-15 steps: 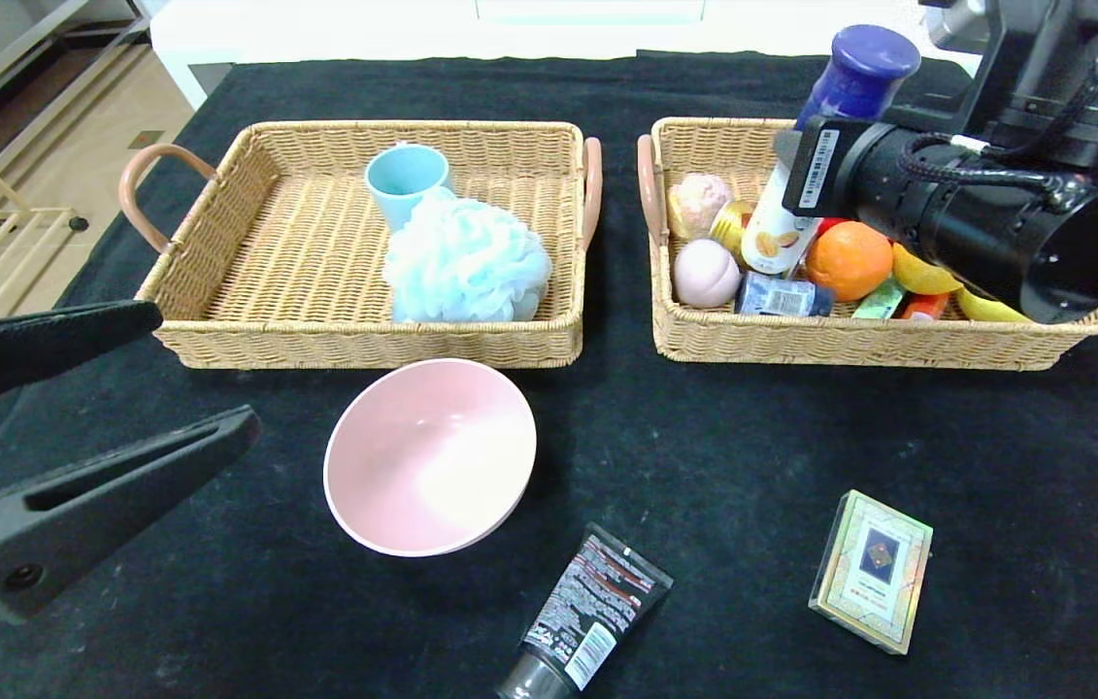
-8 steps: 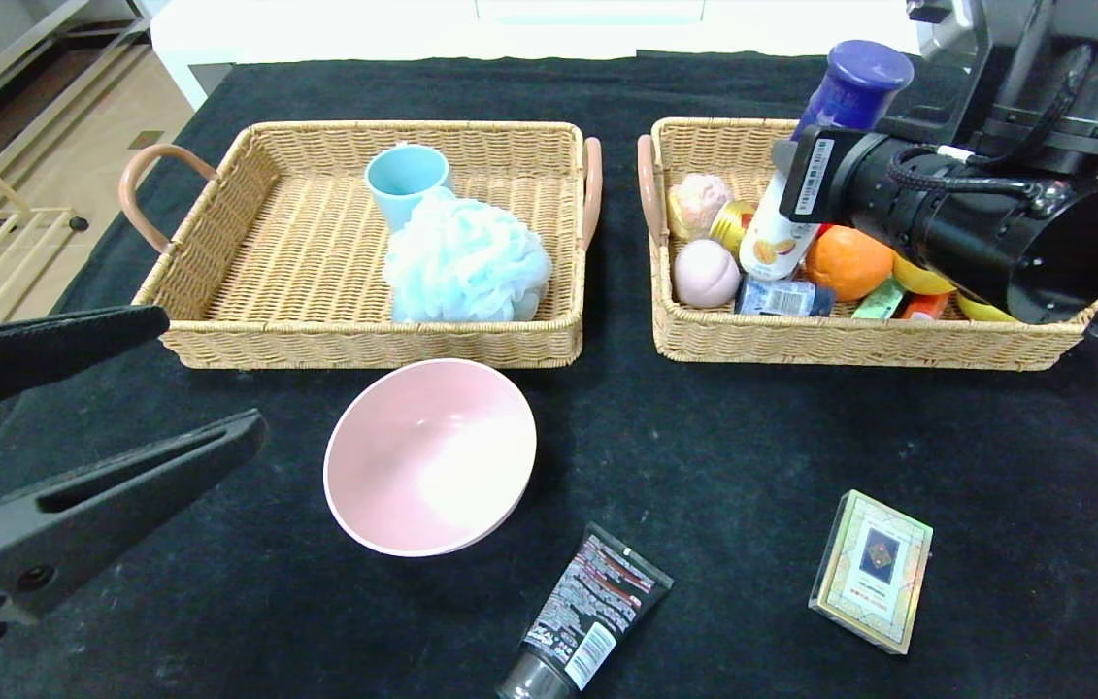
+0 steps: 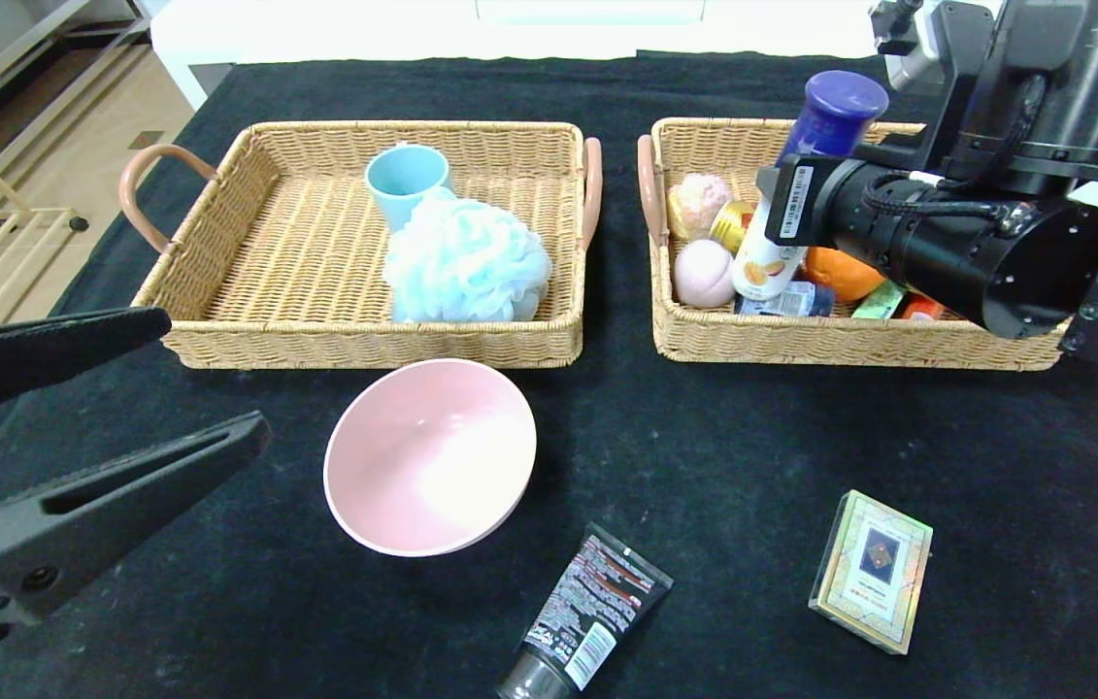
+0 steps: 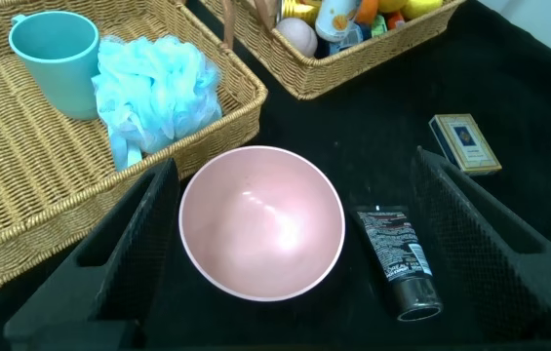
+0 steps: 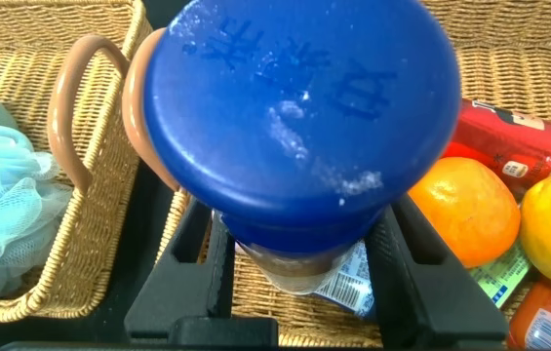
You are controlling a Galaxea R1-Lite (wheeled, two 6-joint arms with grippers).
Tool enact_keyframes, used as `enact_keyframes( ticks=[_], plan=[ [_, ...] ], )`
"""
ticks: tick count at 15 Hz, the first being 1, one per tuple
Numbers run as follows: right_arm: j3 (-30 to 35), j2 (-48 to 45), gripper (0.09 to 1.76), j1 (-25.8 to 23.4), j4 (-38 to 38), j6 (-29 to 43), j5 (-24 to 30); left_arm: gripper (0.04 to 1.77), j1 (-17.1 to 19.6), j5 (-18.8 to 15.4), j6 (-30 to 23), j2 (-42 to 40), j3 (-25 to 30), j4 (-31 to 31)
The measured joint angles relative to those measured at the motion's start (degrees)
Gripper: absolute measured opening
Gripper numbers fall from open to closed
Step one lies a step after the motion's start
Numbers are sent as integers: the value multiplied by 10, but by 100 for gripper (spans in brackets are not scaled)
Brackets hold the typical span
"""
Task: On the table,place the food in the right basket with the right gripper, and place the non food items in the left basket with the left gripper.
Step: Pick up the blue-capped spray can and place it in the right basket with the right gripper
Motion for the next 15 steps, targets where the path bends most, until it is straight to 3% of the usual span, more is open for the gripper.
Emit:
enact_keyframes(
  ticks=[7, 15],
  plan=[
    [5, 0, 133, -1, 0, 5, 21, 172, 0, 0, 0, 0, 0, 0],
    [34, -13, 157, 14, 1, 2, 20, 172, 0, 0, 1, 0, 0, 0]
  ],
)
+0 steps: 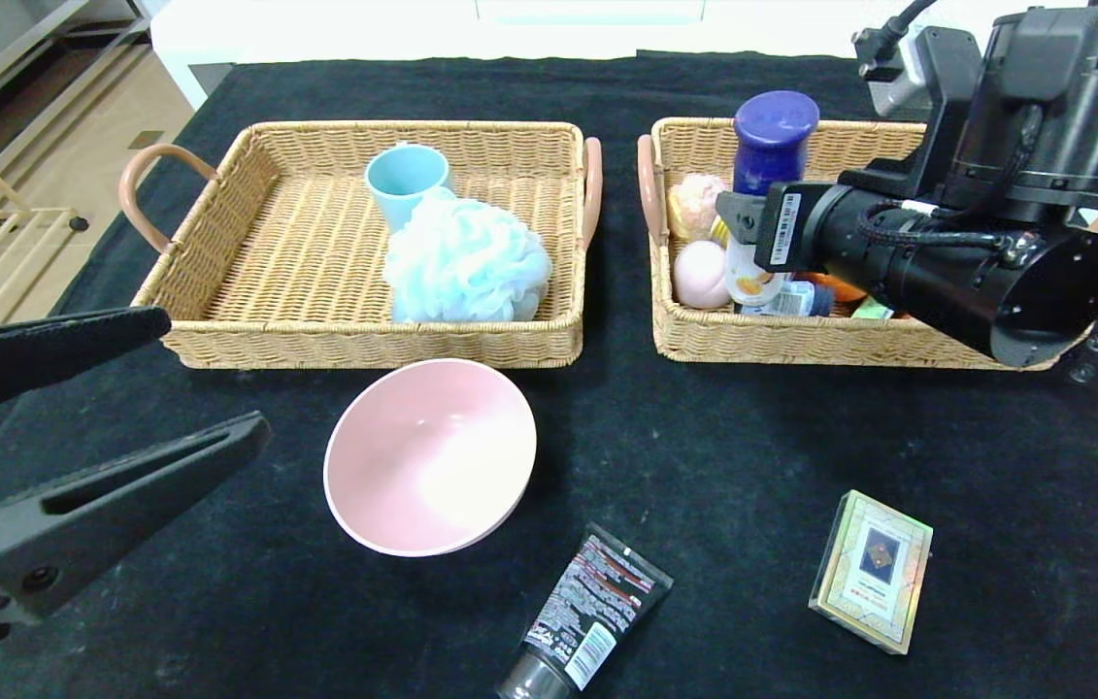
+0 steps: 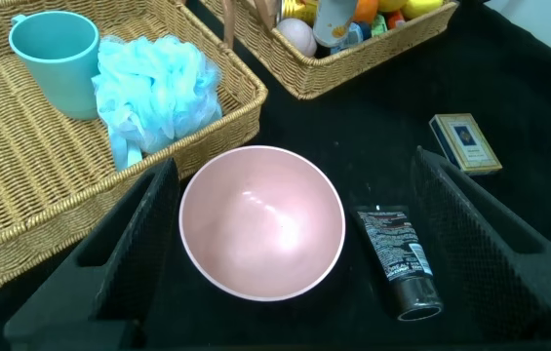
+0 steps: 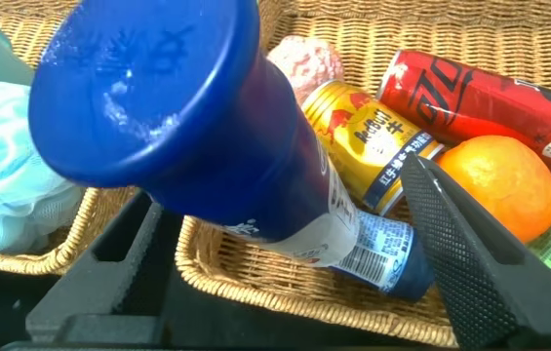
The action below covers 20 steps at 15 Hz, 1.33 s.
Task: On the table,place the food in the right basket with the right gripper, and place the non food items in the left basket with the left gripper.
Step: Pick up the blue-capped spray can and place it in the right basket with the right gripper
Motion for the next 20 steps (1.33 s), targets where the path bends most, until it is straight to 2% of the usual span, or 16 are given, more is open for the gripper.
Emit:
enact_keyframes(
  ticks=[3, 14, 20],
  plan=[
    [25, -15, 161, 14, 0, 0, 0, 172, 0, 0, 0, 1, 0, 0],
    [200, -117, 168, 65, -7, 4, -6, 172, -1, 0, 3, 9, 5, 0],
    [282, -169, 170, 70, -5, 9, -7, 172, -2, -1, 3, 12, 6, 1]
  ],
)
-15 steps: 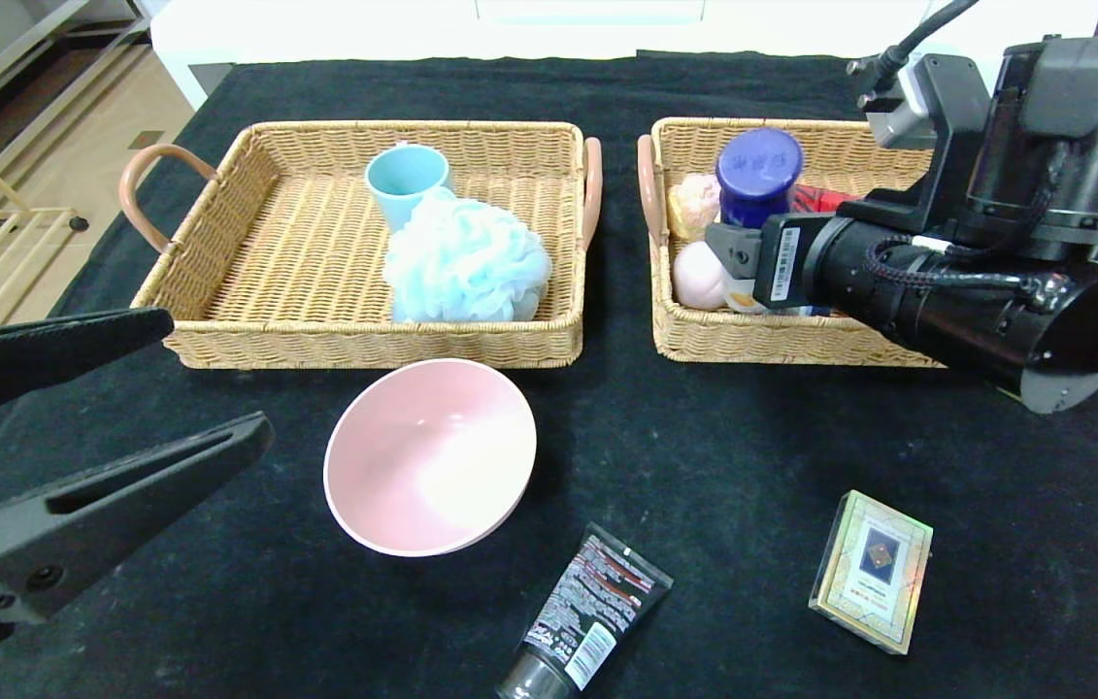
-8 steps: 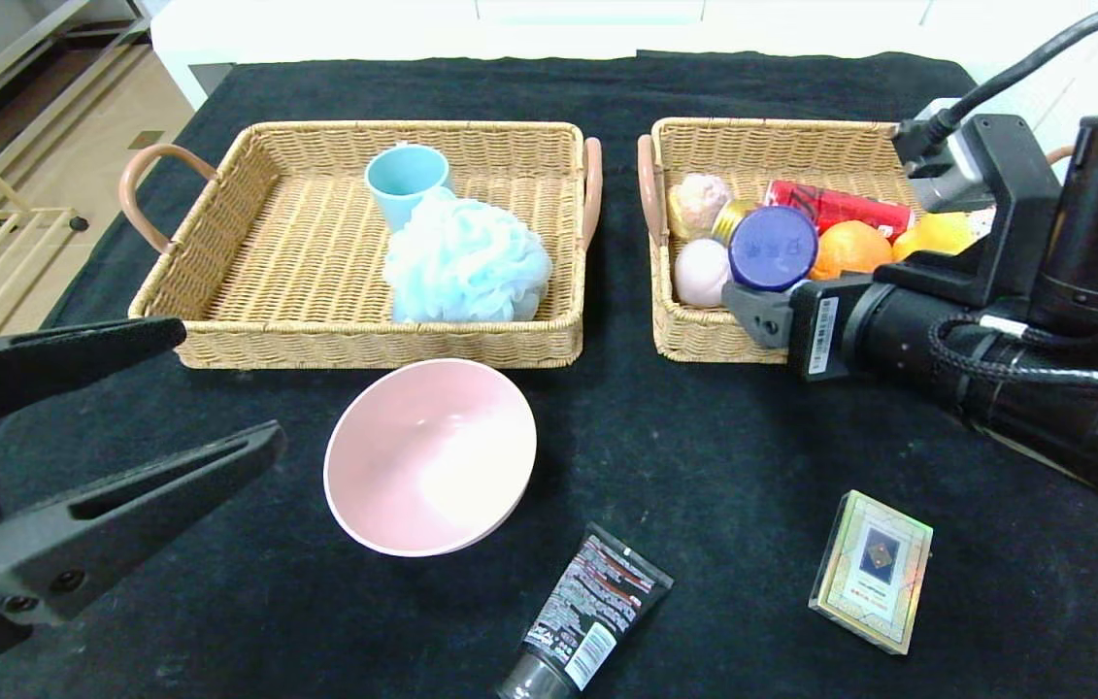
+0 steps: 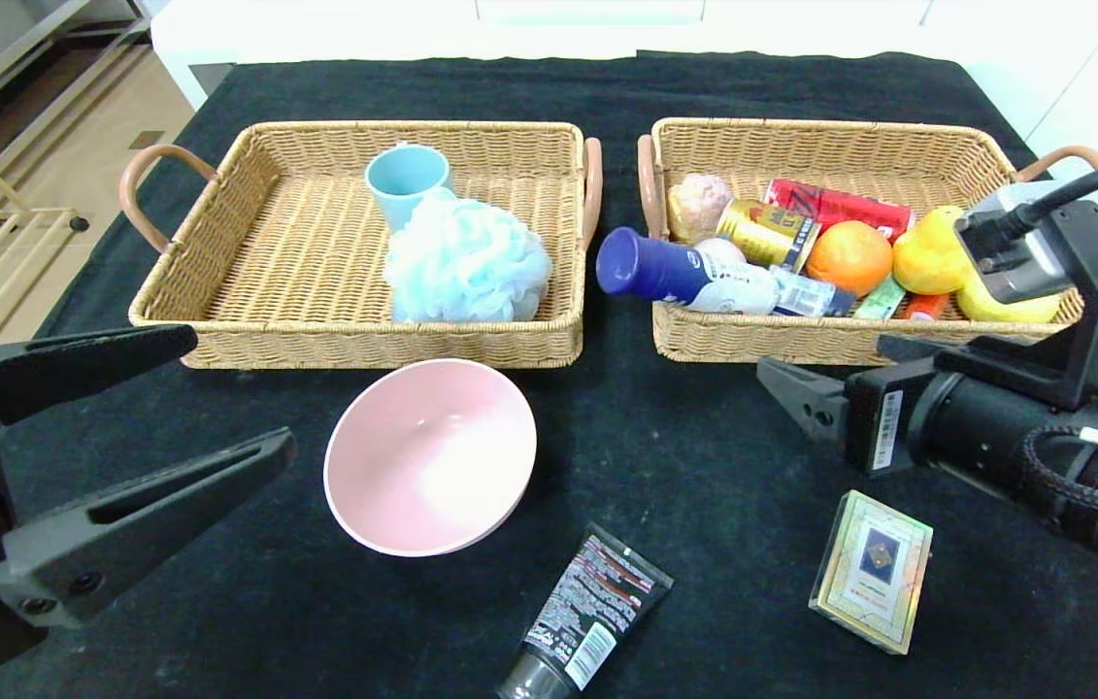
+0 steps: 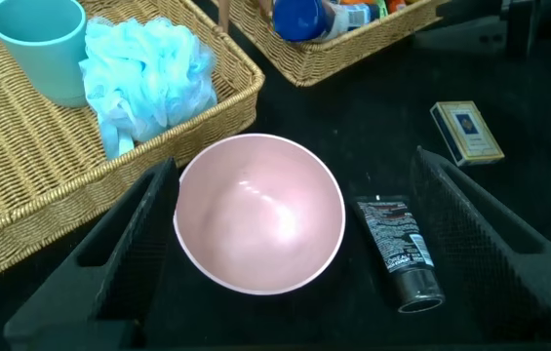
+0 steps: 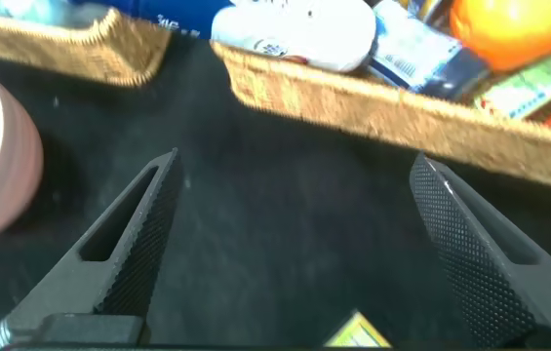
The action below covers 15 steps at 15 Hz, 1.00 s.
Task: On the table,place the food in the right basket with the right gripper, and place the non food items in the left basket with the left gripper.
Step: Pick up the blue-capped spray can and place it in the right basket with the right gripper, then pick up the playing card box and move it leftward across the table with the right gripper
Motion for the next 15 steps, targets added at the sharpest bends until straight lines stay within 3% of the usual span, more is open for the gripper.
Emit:
enact_keyframes(
  ticks=[4, 8, 11, 15],
  plan=[
    [30, -22, 170, -6, 5, 2, -3, 172, 0, 0, 4, 0, 1, 0],
    [51, -38, 170, -7, 22, 4, -60, 172, 0, -1, 4, 0, 1, 0],
    [32, -54, 170, -8, 136, 34, -86, 172, 0, 0, 4, 0, 1, 0],
    [-35, -71, 170, -6, 330, 160, -89, 172, 0, 0, 4, 0, 2, 0]
  ],
)
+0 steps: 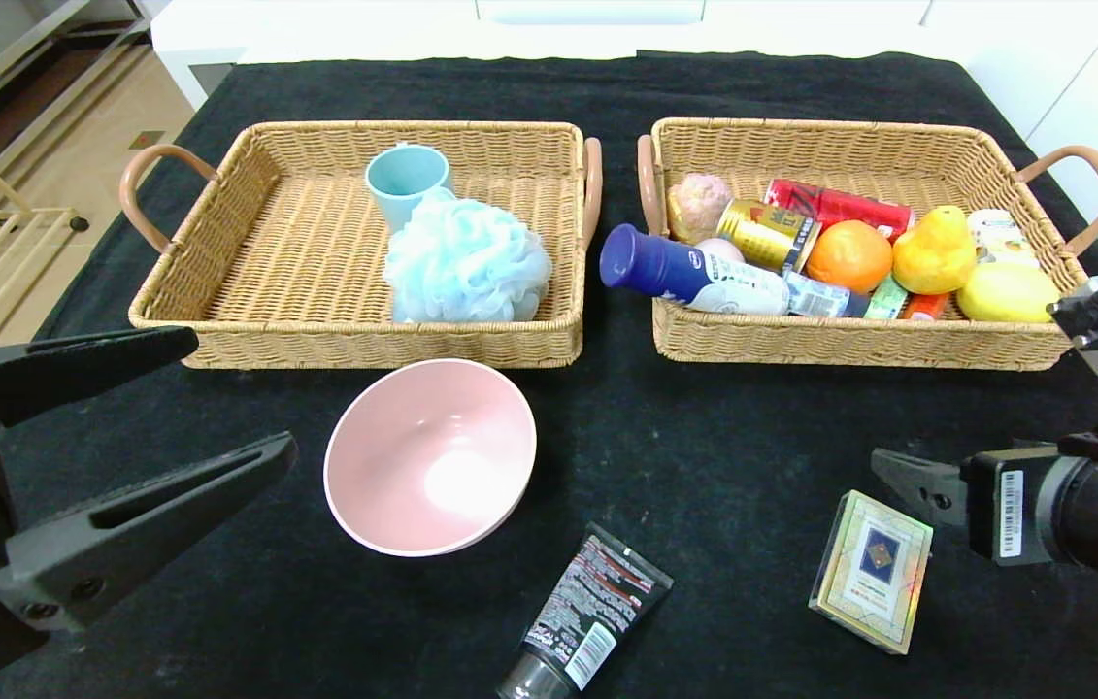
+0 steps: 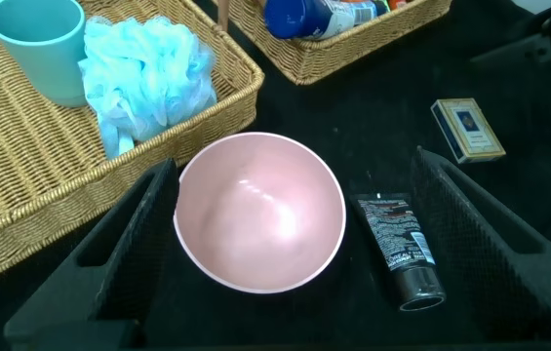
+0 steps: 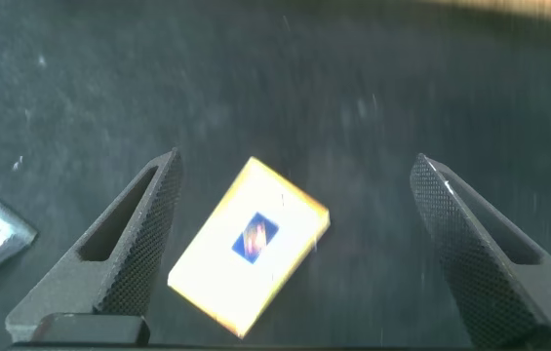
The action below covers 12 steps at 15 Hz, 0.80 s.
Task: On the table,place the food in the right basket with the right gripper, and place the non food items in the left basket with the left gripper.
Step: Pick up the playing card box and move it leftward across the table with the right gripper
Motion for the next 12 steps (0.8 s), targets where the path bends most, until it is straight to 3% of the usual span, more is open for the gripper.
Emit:
enact_keyframes(
  ticks=[5, 7, 9, 12],
  plan=[
    [-80, 17, 170, 4, 165, 157, 5, 172, 0, 0, 0, 0, 0, 0],
    [-98, 37, 170, 7, 211, 227, 32, 172, 0, 0, 0, 0, 0, 0],
    [-105, 57, 170, 7, 222, 260, 64, 172, 0, 0, 0, 0, 0, 0],
    [-107, 88, 170, 3, 223, 309, 70, 172, 1, 0, 0, 0, 0, -1]
  ],
)
